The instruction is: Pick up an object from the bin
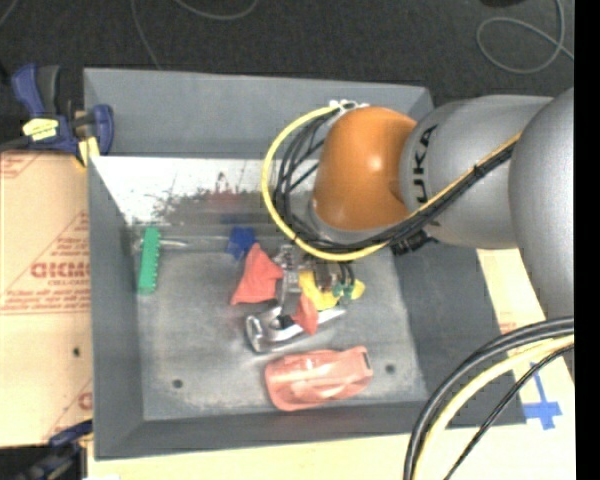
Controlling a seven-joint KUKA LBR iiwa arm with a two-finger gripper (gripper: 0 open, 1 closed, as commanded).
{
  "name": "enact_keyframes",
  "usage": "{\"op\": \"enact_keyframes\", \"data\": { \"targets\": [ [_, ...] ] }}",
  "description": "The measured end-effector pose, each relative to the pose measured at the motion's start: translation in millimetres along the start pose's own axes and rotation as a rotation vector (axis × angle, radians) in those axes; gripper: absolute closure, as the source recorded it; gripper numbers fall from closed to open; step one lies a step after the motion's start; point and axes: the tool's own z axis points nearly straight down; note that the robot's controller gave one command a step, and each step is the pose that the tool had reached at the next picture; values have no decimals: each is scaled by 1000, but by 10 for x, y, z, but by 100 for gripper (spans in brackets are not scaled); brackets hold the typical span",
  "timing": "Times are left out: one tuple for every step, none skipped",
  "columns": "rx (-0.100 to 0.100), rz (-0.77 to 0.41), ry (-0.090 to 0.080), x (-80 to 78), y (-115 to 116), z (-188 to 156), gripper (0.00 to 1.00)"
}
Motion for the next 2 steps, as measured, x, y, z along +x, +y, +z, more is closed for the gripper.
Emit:
{"op": "enact_keyframes", "data": {
  "targets": [
    [0,0,-4,-8,2,-69,100],
    [-1,0,-6,-14,3,-107,100]
  ]
}}
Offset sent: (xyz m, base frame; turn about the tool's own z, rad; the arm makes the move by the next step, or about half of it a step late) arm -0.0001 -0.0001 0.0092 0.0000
